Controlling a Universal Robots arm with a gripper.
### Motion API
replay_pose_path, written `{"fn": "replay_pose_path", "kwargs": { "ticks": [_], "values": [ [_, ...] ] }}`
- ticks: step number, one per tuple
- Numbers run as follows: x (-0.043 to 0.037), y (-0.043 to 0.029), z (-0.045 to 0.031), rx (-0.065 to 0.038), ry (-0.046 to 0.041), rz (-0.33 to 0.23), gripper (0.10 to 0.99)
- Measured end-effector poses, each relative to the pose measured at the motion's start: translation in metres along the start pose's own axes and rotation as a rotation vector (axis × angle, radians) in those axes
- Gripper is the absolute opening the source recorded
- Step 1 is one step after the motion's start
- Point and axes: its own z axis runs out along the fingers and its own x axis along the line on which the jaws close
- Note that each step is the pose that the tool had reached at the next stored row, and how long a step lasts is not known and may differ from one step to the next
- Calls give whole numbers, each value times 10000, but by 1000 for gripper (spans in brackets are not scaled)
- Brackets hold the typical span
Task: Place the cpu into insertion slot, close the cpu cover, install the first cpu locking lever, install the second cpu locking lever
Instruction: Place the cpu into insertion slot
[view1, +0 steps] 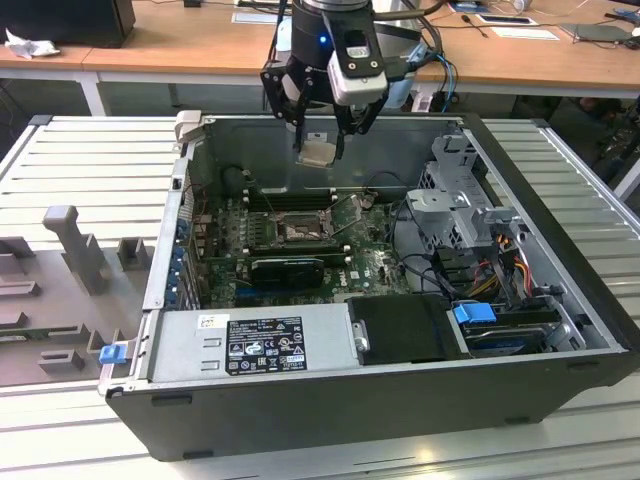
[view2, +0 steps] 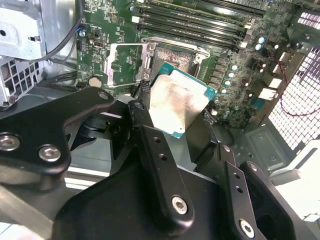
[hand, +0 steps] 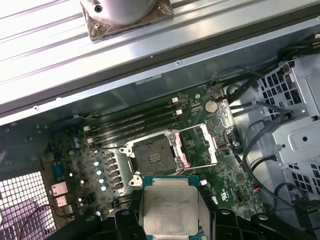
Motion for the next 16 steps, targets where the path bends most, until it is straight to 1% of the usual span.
{"fn": "replay_pose_path", "kwargs": {
  "ticks": [9,16],
  "values": [
    [0,-1,8,-12,-59,659,525],
    [0,-1,13,-19,-92,1025,525]
  ]
}}
